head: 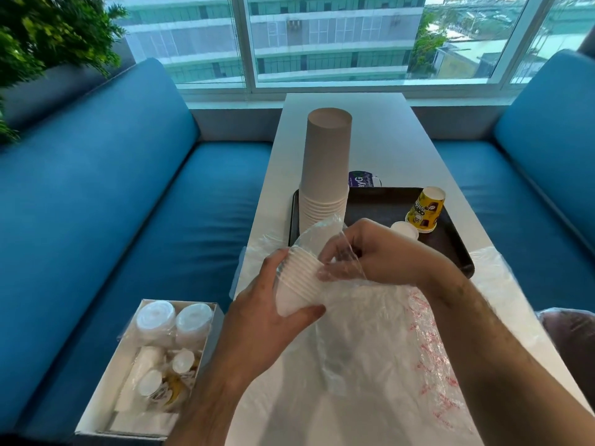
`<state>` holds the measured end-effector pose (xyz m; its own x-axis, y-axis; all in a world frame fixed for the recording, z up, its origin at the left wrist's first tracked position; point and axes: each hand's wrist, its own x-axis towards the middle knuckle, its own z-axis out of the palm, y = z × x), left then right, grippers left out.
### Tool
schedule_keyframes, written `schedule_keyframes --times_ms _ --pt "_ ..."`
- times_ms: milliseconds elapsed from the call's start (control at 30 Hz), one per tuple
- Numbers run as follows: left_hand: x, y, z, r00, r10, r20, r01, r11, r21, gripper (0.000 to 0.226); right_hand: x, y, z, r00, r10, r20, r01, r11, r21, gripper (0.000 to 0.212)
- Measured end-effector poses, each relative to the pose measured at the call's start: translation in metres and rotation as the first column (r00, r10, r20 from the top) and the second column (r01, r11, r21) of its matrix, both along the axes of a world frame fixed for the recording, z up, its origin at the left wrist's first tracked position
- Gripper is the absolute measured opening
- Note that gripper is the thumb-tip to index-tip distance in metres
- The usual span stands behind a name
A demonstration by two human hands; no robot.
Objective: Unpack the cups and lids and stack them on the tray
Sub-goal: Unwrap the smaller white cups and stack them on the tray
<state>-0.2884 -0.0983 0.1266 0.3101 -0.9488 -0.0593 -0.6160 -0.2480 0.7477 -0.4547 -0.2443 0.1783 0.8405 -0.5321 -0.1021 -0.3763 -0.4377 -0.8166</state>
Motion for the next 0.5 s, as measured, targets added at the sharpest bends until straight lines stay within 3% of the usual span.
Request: schedule_keyframes --times_ms 300,433,500 --pt "0.005 0.007 0.002 0.999 -0.003 0.034 0.004 1.000 -0.016 0.085 0.001 0.009 -0.005 0.996 -0.059 0.063 0.061 0.998 -0.032 0.012" --pt "0.008 0.009 0.003 0.999 -0.002 0.036 0.002 1.000 -0.013 0.085 -0.007 0.008 0.002 0.983 -0.130 0.133 0.128 0.991 0.025 0.017" --pt "0.007 0.009 0.004 0.999 -0.012 0.030 0.013 1.000 -0.023 0.085 -0.005 0.010 0.003 0.980 -0.131 0.147 0.128 0.991 0.035 0.034"
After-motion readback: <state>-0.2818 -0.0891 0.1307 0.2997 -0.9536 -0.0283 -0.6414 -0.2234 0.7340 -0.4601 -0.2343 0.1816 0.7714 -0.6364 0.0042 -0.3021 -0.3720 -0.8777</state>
